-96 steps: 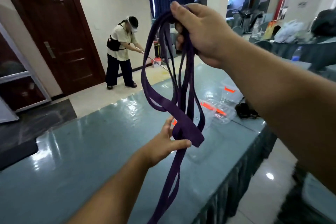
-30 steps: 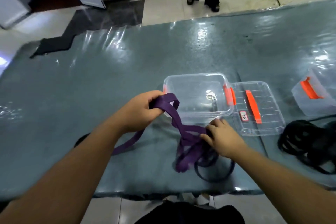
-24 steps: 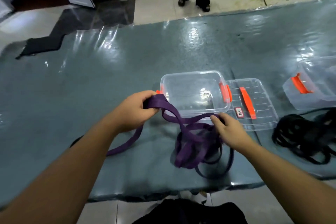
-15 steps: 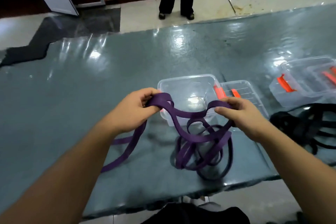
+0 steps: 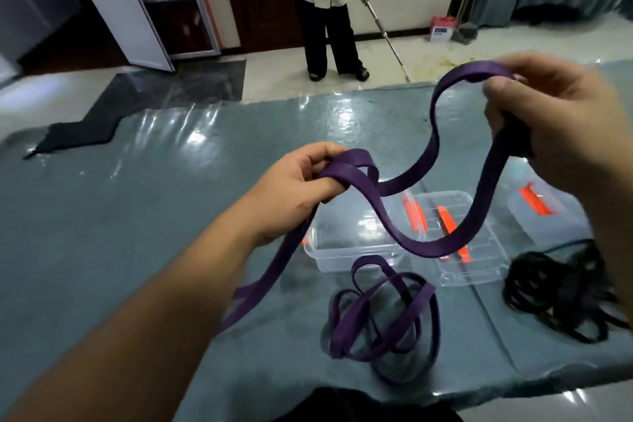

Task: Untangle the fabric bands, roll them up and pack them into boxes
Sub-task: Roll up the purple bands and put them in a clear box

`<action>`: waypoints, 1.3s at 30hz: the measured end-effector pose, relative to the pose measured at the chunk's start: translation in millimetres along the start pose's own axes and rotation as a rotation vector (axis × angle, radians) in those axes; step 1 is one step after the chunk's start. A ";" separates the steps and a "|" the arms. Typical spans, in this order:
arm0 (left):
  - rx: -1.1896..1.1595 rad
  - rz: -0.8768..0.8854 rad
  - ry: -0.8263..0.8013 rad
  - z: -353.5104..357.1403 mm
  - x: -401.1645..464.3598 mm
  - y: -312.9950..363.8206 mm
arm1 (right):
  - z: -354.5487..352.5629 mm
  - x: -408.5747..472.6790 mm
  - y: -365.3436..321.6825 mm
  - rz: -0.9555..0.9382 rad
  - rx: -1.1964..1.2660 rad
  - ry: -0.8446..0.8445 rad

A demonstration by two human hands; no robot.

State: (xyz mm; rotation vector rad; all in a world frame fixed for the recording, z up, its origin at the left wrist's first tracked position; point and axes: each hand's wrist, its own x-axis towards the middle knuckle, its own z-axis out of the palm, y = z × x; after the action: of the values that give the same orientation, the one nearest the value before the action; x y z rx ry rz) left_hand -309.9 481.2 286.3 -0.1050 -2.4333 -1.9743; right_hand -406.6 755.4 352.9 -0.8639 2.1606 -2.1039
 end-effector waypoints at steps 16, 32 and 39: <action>0.599 -0.418 -0.281 39.7 -5.8 -46.3 | -22.4 31.5 -22.5 -0.142 -0.137 -0.516; 0.369 0.110 0.161 19.0 0.5 109.6 | 28.0 21.8 -23.5 -0.074 -0.327 -0.463; 0.479 0.168 0.213 11.8 6.5 125.3 | 26.9 33.8 -32.9 -0.079 -0.170 -0.391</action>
State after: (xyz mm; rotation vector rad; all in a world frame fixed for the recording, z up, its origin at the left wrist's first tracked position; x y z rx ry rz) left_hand -309.0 518.7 406.7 -0.0853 -2.5722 -1.2274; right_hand -412.8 719.3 393.1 -1.2705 2.1397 -1.6197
